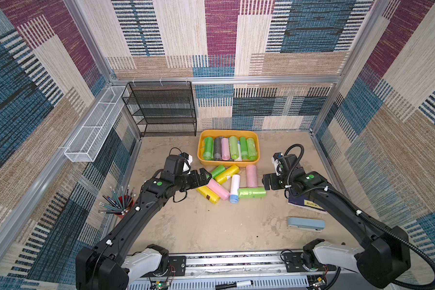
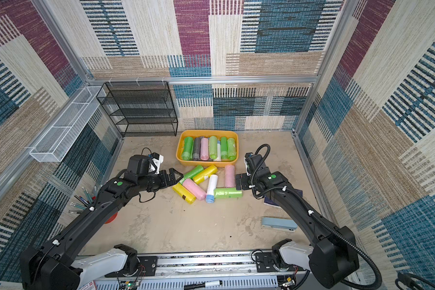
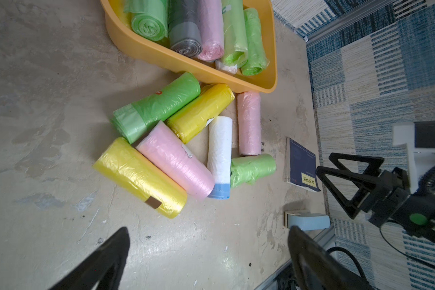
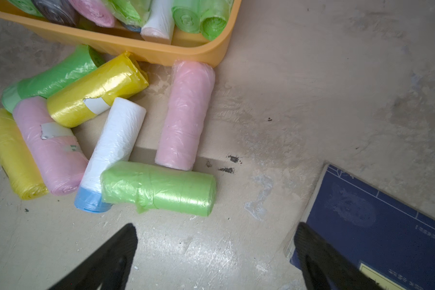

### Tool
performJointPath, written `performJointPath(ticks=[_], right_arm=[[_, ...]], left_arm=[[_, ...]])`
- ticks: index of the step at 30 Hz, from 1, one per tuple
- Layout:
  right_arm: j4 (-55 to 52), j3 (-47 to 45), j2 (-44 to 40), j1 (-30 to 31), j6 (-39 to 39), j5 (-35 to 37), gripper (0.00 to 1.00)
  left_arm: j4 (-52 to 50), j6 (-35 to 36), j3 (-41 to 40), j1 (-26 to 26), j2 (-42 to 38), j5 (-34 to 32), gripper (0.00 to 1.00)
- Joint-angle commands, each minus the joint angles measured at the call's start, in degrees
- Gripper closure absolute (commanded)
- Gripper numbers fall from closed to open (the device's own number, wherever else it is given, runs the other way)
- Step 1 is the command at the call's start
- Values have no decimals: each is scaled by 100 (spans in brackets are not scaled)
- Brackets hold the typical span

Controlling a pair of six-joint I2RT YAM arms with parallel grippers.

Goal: Put the roll of trash bags into the storage box
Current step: Pick up the roll of trash bags from the center of the board.

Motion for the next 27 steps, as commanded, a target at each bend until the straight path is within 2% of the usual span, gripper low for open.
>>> performJointPath(ticks=[1, 4, 9, 12, 18, 27], right_arm=[[-26, 11, 211, 142, 256, -178, 1], [-16, 6, 438, 265, 502, -263, 1], [509, -281, 455, 288, 1124, -860, 1], [965, -649, 287, 282, 1848, -844, 1], [2163, -1517, -211, 306, 3224, -1632, 1], [2721, -1769, -123, 367, 4117, -1838, 1]], left_arm=[[72, -170, -128, 1, -67, 13, 2], [112, -207, -197, 1, -89, 40, 2], [141, -210, -283, 8, -113, -2, 2], [220, -247, -346, 1, -107, 6, 2], [302, -244, -434, 1, -107, 68, 2], [340, -73, -441, 1, -81, 103, 2]])
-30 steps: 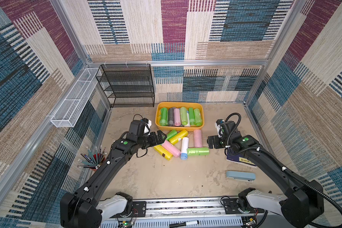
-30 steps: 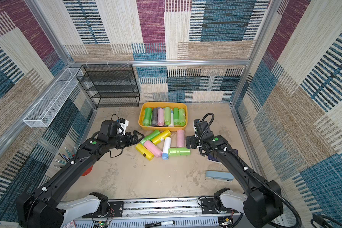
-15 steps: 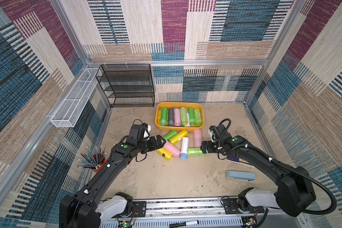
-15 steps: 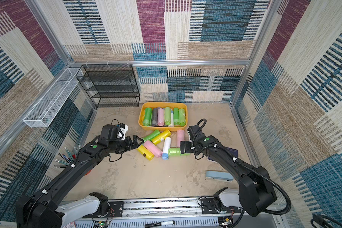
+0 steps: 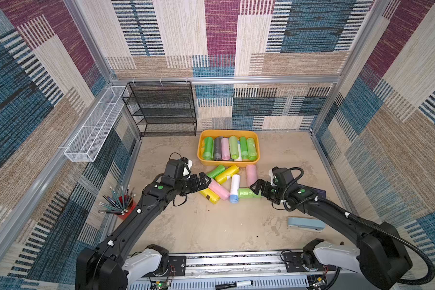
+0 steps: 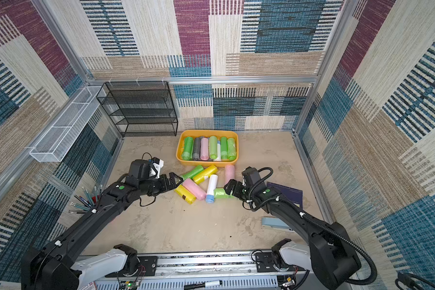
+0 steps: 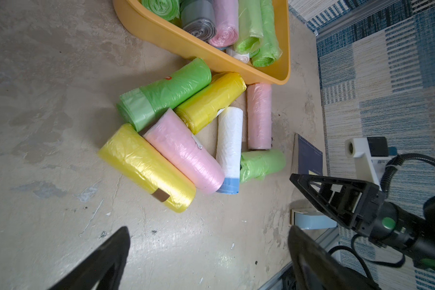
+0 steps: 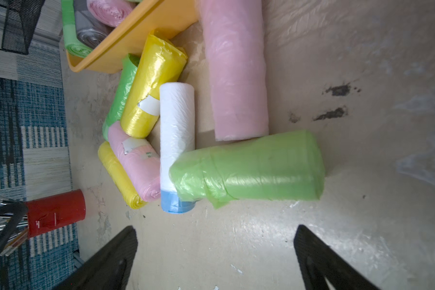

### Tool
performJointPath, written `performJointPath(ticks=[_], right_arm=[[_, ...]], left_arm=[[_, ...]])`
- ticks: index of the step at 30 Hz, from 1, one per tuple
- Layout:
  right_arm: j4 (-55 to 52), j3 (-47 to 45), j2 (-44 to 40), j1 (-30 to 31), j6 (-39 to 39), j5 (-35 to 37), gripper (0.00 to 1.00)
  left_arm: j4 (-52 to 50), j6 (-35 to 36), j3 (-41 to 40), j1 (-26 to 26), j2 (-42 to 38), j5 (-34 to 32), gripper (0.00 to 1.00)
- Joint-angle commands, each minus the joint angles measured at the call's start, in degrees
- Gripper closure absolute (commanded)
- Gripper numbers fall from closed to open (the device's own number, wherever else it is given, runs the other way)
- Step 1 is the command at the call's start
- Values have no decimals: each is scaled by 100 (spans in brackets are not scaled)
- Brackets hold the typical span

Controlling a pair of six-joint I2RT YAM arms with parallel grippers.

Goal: Put the roll of trash bags into the storage box
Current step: Pick up the roll of trash bags from the center of the board.

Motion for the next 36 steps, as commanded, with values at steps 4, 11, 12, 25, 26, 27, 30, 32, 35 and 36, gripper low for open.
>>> performJointPath(ticks=[4, 11, 12, 25, 26, 27, 30, 32, 35, 36], right_arm=[[171, 47, 126, 153, 655, 119, 1], [261, -95, 185, 187, 1293, 192, 0], [277, -99, 236, 198, 1393, 186, 0], [582, 142, 1266, 207, 2108, -203, 13], [577, 159, 1303, 207, 2148, -196, 13], [536, 188, 1333, 207, 2178, -161, 13], [322, 315, 1370, 206, 2233, 52, 15], [277, 331, 1348, 207, 2312, 160, 18], [327, 327, 1365, 207, 2487, 166, 19], [337, 336, 1393, 207, 2542, 157, 19]], left_arm=[[32, 210, -32, 4, -5, -104, 2], [-46, 663, -13, 3, 20, -352, 2], [-48, 719, -2, 3, 29, -386, 2], [243, 972, -169, 12, 161, -470, 2], [280, 979, -196, 12, 152, -483, 2], [308, 979, -228, 12, 137, -496, 2], [342, 980, -276, 17, 117, -576, 2], [365, 995, -307, 14, 105, -611, 2], [487, 980, -412, 8, 81, -585, 2], [501, 972, -443, 16, 73, -584, 2]])
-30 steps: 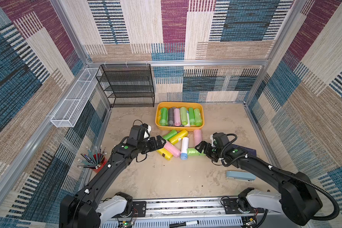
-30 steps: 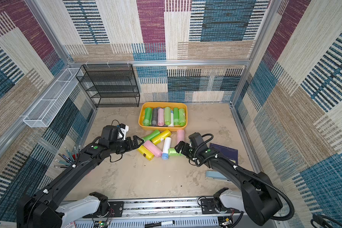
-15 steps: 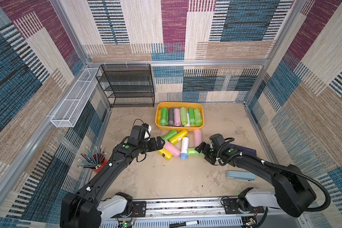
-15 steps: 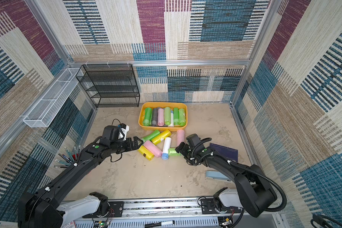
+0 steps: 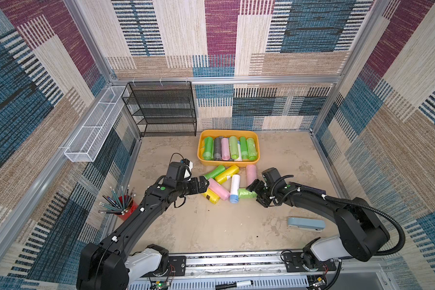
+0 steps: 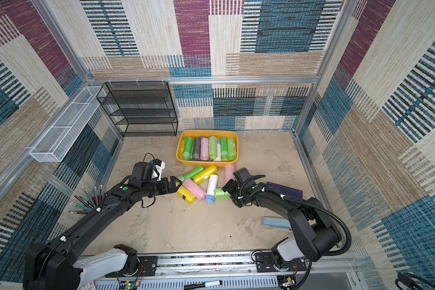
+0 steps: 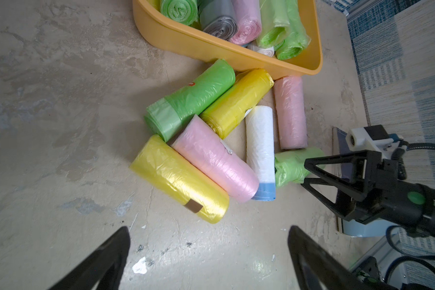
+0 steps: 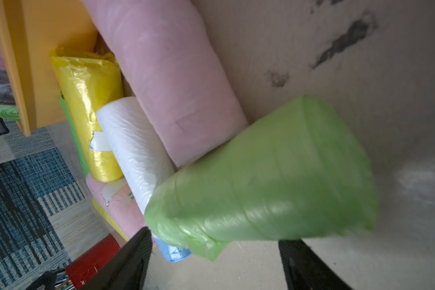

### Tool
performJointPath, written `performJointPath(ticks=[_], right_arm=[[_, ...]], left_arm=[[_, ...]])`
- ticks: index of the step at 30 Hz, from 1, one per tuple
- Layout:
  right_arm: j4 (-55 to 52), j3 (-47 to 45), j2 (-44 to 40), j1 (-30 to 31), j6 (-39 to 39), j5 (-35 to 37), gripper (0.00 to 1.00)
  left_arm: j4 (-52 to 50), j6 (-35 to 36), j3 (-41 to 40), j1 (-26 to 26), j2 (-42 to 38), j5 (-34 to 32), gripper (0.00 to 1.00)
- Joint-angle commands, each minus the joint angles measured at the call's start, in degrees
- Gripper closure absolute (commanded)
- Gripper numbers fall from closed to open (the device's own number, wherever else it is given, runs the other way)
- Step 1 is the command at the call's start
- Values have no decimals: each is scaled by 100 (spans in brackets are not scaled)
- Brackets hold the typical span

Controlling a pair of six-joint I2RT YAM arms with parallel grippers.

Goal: Put the roll of trash bags into the storage box
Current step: Pick up the roll of trash bags from the center of the board.

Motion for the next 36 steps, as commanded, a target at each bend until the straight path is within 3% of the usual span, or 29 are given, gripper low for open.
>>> performJointPath(ticks=[1, 15, 30, 36], right_arm=[[14, 54, 69, 3, 320, 81, 20], [-594, 680, 1047, 83, -260, 107, 24], [-1917, 689, 793, 83, -1163, 367, 24], [-1987, 626, 434, 83, -1181, 474, 24]], left_arm=[[198, 102, -99, -5, -39, -77, 2], [105, 104, -115, -3, -144, -199, 2], [-121, 109, 116, 2, 96, -244, 2], [-143, 93, 186, 2, 190, -241, 2]])
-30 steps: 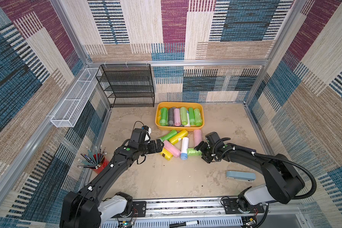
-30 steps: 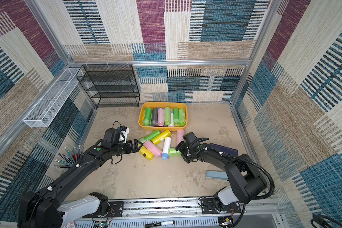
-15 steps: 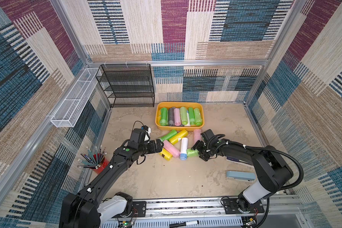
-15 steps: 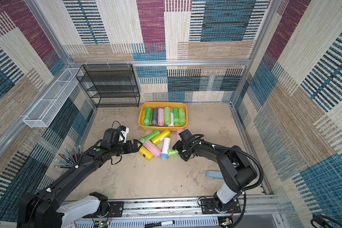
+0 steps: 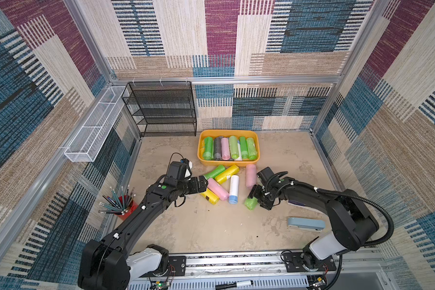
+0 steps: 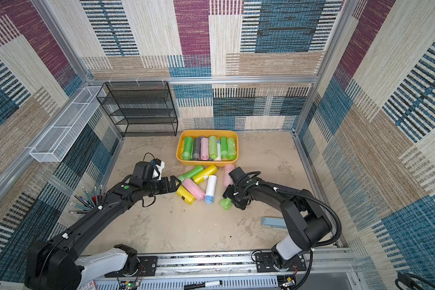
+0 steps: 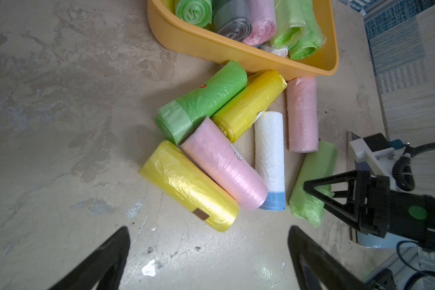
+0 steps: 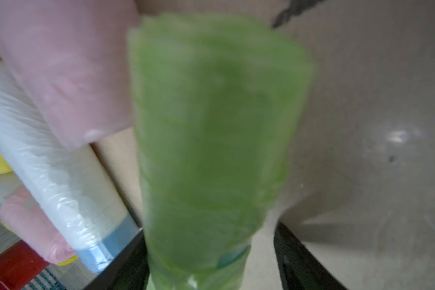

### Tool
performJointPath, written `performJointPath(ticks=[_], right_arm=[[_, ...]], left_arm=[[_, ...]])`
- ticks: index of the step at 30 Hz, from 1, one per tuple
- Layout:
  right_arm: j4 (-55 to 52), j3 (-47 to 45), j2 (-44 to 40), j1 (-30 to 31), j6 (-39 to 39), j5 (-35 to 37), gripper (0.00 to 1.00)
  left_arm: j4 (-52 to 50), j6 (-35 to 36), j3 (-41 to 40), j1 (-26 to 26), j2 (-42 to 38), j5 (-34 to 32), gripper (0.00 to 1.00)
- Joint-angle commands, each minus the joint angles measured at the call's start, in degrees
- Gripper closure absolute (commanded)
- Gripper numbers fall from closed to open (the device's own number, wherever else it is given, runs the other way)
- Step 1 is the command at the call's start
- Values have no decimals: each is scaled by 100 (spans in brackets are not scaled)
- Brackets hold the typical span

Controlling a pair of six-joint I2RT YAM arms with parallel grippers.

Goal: Put the roll of trash bags into the storage box
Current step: Pick up the roll of trash bags from the center of the board.

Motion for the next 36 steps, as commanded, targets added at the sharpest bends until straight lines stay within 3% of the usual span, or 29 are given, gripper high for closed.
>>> performJointPath(ticks=[1, 15, 18, 22, 29, 36], right_arm=[[-290, 18, -90, -1, -93, 263, 24], [160, 180, 522, -9, -217, 203, 26], [195, 180, 566, -9, -289, 171, 33], [232, 166, 556, -9, -443, 232, 48], [23, 156, 252, -9, -550, 595, 58], [188, 132, -324, -9, -846, 326, 57]], left_arm=[[-29, 65, 75, 8, 27, 0, 2], [-69, 75, 94, 3, -14, 69, 2], [-57, 73, 75, 8, -68, 81, 2], [-96, 61, 70, 3, -120, 107, 2], [-66, 2, -18, 3, -200, 147, 2], [-132, -108, 126, 8, -244, 470, 2]])
